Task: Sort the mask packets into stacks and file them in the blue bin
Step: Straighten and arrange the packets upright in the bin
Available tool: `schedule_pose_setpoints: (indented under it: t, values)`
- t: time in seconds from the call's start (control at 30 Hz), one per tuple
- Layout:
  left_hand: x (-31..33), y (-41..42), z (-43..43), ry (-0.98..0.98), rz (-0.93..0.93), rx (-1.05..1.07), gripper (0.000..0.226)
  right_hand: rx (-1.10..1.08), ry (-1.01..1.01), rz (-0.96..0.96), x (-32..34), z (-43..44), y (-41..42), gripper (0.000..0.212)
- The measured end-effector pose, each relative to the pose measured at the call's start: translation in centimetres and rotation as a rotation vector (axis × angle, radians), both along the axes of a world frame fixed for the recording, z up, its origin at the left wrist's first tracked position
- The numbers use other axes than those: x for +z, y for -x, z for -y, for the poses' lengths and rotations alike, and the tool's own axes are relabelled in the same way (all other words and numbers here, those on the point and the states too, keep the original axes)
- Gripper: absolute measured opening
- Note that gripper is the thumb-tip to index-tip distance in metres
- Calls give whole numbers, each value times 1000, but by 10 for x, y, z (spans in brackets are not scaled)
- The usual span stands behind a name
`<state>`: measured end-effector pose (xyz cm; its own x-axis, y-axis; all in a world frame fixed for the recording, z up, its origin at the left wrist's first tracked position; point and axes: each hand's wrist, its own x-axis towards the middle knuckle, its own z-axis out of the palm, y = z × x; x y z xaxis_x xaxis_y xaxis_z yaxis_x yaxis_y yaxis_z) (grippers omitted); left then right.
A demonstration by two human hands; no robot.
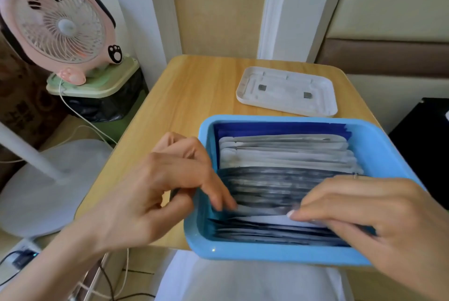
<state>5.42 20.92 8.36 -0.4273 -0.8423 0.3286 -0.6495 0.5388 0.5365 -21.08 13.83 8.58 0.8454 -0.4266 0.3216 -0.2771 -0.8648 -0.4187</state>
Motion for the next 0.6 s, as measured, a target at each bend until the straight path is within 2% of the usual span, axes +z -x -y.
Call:
schedule_pose_setpoints:
  t: [0.13, 0.27, 0.47, 0.6]
  values:
    - [-6, 3, 7, 49, 131, 26, 39, -31, -10, -54, -4, 4, 0, 19]
    - [-11, 4, 7, 39, 171, 92, 38, -66, -59, -62, -2, 1, 2, 19]
    - [-1, 8, 10, 15, 332, 110, 21, -145, -114, -121, 0, 6, 1, 38]
    - [5, 19, 21, 28, 444, 43, 30, -152, -148, -144, 0, 11, 3, 26]
